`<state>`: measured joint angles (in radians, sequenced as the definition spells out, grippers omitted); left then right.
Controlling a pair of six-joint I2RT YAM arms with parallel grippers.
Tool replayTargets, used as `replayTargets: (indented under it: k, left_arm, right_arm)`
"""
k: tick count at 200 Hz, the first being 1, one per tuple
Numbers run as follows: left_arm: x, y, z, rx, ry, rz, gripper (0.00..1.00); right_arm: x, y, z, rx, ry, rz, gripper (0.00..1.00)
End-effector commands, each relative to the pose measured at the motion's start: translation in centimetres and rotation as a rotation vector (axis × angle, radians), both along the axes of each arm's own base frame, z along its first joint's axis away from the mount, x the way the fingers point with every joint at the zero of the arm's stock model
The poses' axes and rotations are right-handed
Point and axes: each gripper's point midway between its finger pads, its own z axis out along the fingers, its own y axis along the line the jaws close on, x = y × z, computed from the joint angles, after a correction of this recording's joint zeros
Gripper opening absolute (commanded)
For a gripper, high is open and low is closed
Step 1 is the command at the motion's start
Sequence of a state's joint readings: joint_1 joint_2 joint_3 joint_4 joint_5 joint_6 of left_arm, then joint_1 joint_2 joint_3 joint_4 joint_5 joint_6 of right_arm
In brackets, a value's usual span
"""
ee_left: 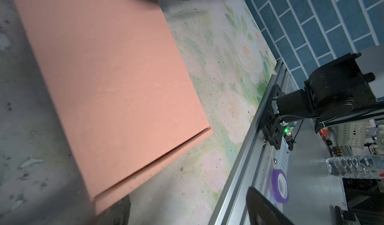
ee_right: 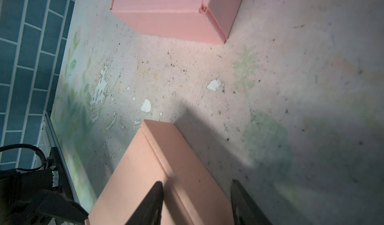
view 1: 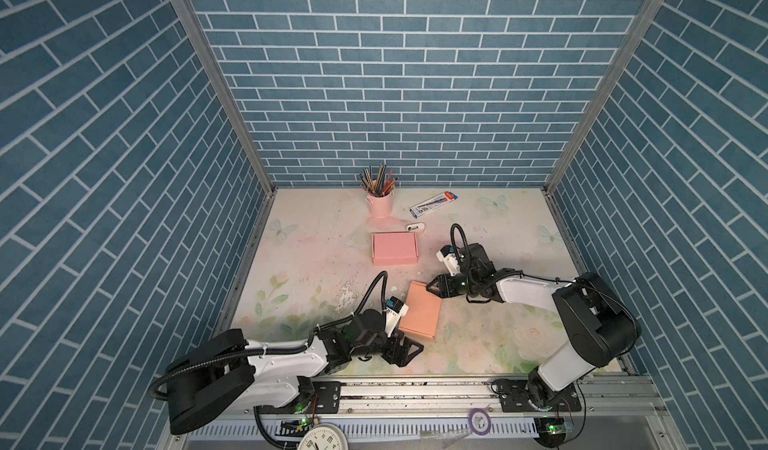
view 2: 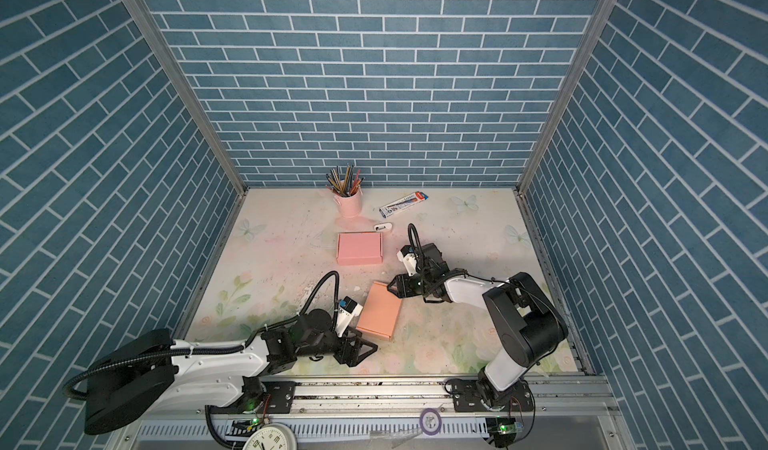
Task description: Fold the paper box
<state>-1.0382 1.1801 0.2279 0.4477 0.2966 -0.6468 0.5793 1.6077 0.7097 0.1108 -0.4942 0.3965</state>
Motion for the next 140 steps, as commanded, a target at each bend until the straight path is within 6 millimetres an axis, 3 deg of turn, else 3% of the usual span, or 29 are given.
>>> replayTargets:
  k: [1, 140]
  left_arm:
    - [1.2, -0.5, 1.4, -0.046, -0.03, 0.024, 0.88]
    - [3.2, 0.3, 1.2, -0.061, -0.021, 0.079, 0.88]
  right_arm:
    - [-0.8, -0.4, 0.4, 0.022, 0.006, -0.004, 0.53]
    - [-6.0, -2.6, 0.3, 0.083, 0.044, -0.037, 0.53]
